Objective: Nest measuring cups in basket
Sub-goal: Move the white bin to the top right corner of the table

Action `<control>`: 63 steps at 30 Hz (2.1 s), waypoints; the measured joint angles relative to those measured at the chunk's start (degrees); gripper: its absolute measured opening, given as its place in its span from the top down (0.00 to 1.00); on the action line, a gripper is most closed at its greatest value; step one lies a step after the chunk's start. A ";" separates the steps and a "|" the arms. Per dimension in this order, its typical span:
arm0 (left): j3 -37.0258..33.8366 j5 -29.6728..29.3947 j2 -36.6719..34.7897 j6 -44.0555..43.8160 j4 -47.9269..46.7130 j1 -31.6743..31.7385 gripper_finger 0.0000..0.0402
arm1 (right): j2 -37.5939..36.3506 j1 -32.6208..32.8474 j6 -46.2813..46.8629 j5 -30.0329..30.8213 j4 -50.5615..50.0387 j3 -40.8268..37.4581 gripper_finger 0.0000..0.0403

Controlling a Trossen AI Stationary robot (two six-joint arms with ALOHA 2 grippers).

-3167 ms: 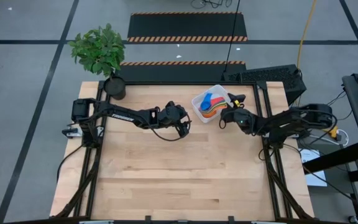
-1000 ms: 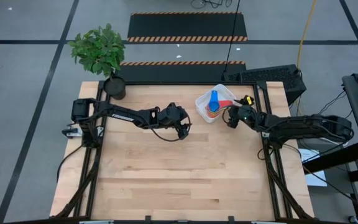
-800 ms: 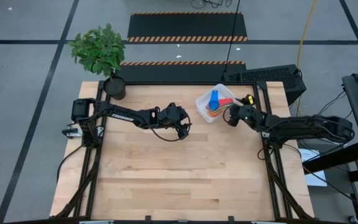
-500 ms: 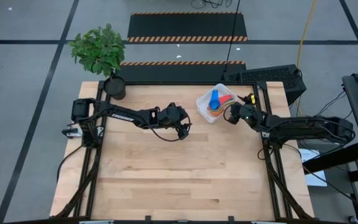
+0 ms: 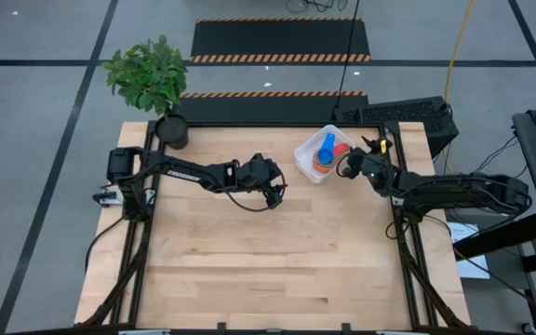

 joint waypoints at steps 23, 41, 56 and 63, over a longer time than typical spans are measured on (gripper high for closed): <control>-0.02 -0.10 0.12 3.25 5.40 -4.54 0.42 | 0.01 6.85 15.77 -12.59 -11.91 12.71 0.37; 24.70 -7.76 20.61 1.77 -8.49 -8.67 0.42 | -16.60 17.61 5.16 11.67 -15.89 13.25 0.37; 27.85 -9.38 25.03 5.88 -6.96 -2.88 0.42 | -22.79 24.14 3.64 19.47 -18.04 13.25 0.37; 27.78 -9.31 25.00 5.77 -9.22 1.92 0.42 | -23.15 25.63 1.57 23.67 -17.96 13.25 0.37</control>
